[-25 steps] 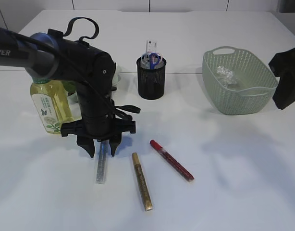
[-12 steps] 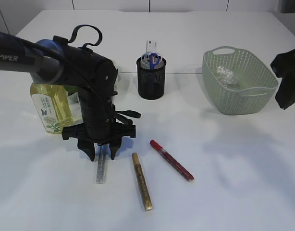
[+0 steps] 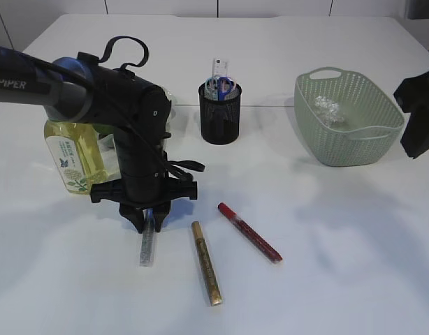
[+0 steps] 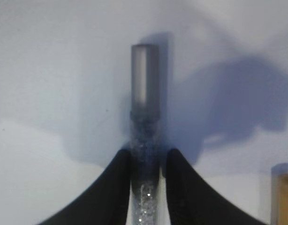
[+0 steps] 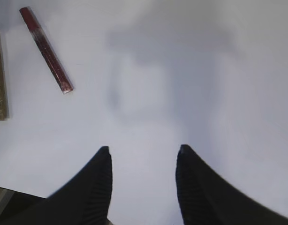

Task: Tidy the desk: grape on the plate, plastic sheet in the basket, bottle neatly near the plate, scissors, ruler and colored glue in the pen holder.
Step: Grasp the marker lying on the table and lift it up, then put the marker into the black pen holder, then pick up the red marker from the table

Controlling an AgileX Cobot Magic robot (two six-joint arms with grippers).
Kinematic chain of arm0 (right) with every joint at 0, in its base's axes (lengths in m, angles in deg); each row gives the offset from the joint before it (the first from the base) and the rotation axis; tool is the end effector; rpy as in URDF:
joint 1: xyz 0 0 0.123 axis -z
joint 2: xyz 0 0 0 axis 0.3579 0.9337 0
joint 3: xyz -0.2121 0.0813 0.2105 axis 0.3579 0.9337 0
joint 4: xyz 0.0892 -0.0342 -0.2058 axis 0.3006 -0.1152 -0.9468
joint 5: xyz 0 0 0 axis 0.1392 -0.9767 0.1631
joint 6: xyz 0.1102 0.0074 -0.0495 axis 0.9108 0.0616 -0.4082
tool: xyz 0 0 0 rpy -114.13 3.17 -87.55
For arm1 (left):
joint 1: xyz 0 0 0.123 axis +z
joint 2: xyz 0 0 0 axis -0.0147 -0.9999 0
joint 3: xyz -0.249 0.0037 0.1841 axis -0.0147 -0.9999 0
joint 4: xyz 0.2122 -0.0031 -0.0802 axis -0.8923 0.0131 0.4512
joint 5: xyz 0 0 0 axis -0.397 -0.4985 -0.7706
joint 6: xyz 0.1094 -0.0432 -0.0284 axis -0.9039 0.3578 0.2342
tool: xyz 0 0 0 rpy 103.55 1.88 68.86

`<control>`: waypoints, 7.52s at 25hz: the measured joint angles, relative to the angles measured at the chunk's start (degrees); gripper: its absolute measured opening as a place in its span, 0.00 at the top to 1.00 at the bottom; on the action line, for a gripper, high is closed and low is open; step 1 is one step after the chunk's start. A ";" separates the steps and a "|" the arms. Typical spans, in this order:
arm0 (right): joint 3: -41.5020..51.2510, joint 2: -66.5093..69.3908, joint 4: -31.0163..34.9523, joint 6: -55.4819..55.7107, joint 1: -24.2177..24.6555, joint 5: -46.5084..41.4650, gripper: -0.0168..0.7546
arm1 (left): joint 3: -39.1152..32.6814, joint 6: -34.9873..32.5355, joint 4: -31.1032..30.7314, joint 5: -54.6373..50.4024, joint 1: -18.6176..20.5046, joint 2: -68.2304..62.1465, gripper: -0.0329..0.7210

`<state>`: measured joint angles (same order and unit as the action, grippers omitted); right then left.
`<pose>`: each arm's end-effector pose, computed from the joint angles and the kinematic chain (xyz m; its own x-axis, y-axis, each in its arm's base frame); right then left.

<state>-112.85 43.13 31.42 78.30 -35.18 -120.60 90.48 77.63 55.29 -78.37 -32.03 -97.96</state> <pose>0.2320 0.0607 0.3345 -0.9361 -0.1941 -0.2935 -0.2113 0.9770 0.0277 0.3558 -0.2207 0.1162 -0.9921 -0.1139 -0.0525 -0.1160 0.9925 0.0385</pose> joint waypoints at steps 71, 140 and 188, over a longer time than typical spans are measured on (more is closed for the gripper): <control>0.00 0.00 -1.30 0.00 0.00 0.00 0.51 | -19.34 -24.68 -10.62 73.96 -4.03 25.13 0.89; 0.00 0.00 -4.16 0.00 0.00 0.00 0.51 | 8.55 -24.56 -0.56 80.12 6.18 -3.94 0.66; 0.00 0.23 -0.16 -4.85 -6.53 0.11 0.52 | -6.74 -27.09 9.97 -15.27 1.61 31.90 0.64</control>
<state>-112.85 43.36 31.26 73.45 -41.70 -120.49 83.74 50.54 65.26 -93.64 -30.42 -66.06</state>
